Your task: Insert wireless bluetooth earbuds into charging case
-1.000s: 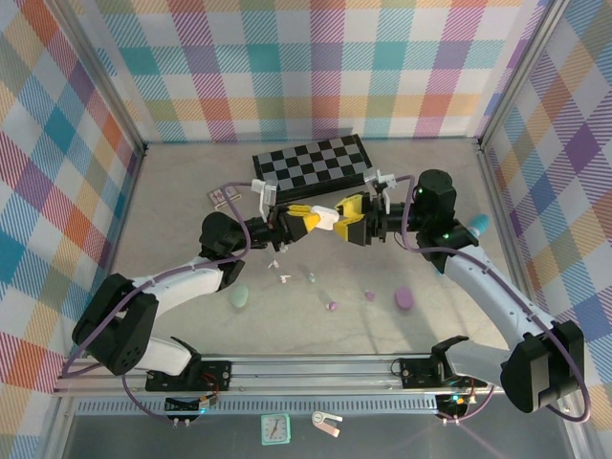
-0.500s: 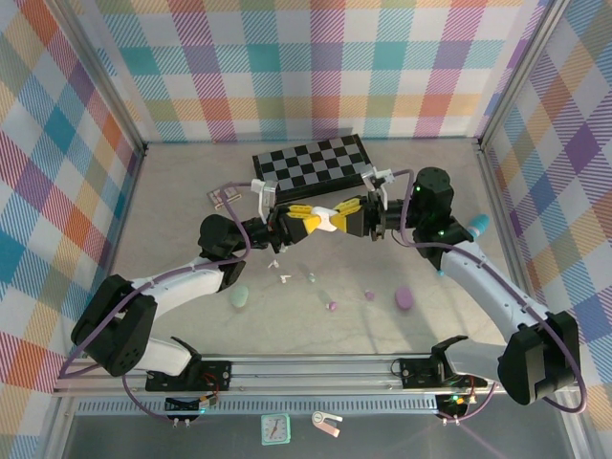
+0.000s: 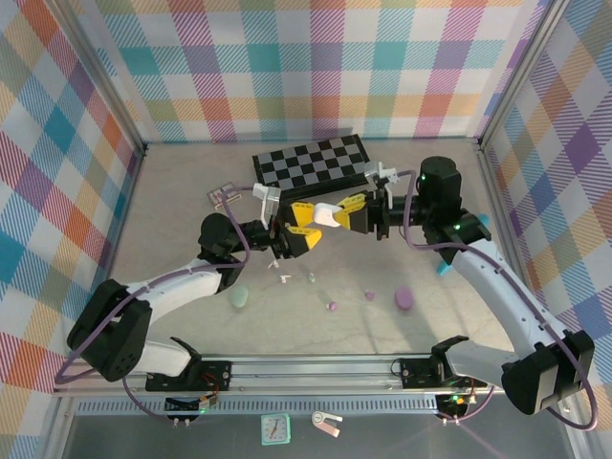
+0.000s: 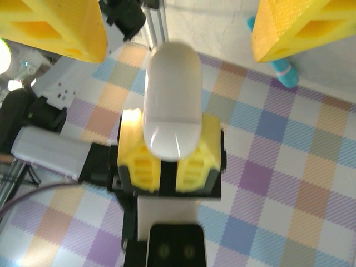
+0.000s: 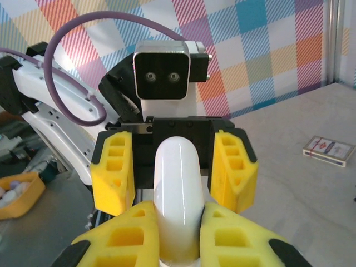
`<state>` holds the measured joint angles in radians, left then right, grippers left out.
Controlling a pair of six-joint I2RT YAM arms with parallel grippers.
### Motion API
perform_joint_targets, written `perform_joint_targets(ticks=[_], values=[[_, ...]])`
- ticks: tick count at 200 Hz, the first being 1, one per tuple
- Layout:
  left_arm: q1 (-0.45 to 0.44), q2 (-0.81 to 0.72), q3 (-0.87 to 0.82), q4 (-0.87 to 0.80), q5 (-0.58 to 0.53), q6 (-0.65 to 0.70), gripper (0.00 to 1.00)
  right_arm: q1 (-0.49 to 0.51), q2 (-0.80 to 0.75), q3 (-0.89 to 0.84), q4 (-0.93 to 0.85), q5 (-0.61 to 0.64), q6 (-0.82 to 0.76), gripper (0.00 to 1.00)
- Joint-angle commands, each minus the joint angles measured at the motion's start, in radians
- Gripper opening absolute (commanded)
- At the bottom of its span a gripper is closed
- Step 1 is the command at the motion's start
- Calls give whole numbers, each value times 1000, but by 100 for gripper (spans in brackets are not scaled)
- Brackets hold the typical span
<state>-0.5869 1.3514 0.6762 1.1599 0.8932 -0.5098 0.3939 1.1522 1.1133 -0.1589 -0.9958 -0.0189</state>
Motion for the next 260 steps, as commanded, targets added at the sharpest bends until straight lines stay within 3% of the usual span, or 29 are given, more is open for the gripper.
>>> perform_joint_targets(ticks=[1, 32, 48, 105, 182, 210, 236, 246, 260], values=[[-4, -79, 23, -223, 63, 250, 68, 12, 2, 82, -244, 11, -204, 11], [-5, -152, 64, -537, 41, 478, 63, 46, 55, 205, -428, 45, -314, 10], [-7, -162, 91, -633, 48, 524, 59, 64, 78, 245, -473, 60, -347, 9], [-11, -149, 100, -576, 109, 422, 45, 112, 152, 327, -580, 82, -460, 8], [-12, -142, 106, -521, 110, 353, 28, 136, 194, 345, -594, 103, -484, 8], [-13, -138, 106, -517, 117, 347, 13, 138, 195, 345, -594, 111, -482, 8], [-13, -140, 106, -517, 114, 353, 8, 140, 191, 342, -600, 122, -486, 9], [-13, -141, 100, -516, 119, 369, 7, 140, 189, 340, -593, 132, -477, 14], [-14, -150, 85, -515, 120, 414, 7, 140, 186, 336, -571, 149, -449, 40]])
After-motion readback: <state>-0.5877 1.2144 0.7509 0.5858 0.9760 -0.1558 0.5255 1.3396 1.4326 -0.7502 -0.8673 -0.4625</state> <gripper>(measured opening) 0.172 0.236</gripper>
